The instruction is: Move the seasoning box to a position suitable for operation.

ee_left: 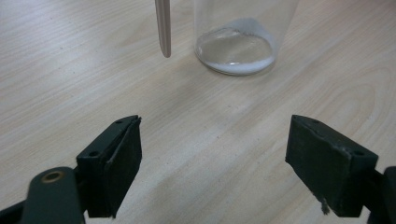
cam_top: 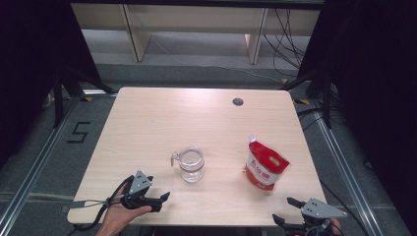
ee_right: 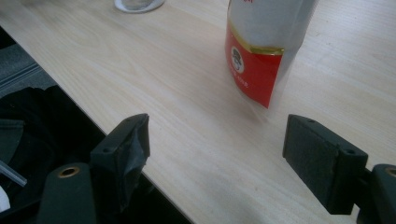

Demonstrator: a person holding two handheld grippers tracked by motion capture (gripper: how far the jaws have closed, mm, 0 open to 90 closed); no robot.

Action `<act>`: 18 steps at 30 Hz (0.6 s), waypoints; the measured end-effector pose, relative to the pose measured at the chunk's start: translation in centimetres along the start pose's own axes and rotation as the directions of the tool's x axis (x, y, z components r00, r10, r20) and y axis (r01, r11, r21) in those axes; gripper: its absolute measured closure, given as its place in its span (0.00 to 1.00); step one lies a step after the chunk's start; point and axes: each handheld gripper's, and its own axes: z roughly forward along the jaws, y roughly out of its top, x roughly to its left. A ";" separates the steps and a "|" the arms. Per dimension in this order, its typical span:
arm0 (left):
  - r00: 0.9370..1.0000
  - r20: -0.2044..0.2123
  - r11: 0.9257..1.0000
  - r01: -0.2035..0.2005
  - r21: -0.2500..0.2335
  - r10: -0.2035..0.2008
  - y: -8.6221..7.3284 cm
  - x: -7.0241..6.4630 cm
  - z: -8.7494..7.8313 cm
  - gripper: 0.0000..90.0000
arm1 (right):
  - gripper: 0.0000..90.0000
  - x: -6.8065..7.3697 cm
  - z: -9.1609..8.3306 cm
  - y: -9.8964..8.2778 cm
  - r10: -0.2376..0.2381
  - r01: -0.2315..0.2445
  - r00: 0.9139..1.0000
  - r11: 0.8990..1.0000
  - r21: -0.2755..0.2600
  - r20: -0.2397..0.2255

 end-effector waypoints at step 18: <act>0.993 -0.015 0.990 0.119 -0.070 -0.120 1.1 0.8 -0.5 0.27 | 0.26 0.1 0.2 0.0 0.000 0.000 1.000 1.000 0.003 0.008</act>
